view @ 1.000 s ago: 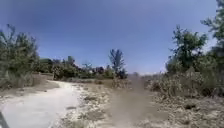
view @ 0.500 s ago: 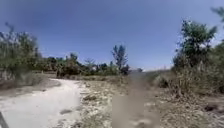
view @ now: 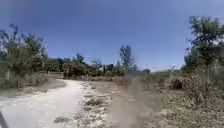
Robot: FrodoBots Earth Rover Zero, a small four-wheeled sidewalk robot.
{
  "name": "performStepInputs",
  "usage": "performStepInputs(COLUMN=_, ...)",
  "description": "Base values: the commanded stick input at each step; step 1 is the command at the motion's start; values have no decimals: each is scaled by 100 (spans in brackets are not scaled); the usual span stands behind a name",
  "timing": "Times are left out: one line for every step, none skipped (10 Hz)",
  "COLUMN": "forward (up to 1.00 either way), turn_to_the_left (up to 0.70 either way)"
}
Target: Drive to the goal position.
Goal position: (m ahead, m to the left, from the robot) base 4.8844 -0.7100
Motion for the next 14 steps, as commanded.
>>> performStepInputs(forward=70, turn_to_the_left=14)
performStepInputs(forward=70, turn_to_the_left=14)
performStepInputs(forward=70, turn_to_the_left=13)
performStepInputs(forward=70, turn_to_the_left=5)
performStepInputs(forward=70, turn_to_the_left=0)
performStepInputs(forward=70, turn_to_the_left=0)
performStepInputs(forward=70, turn_to_the_left=0)
performStepInputs(forward=70, turn_to_the_left=0)
performStepInputs(forward=70, turn_to_the_left=0)
performStepInputs(forward=70, turn_to_the_left=0)
performStepInputs(forward=70, turn_to_the_left=0)
performStepInputs(forward=70, turn_to_the_left=0)
performStepInputs(forward=70, turn_to_the_left=0)
performStepInputs(forward=70, turn_to_the_left=0)
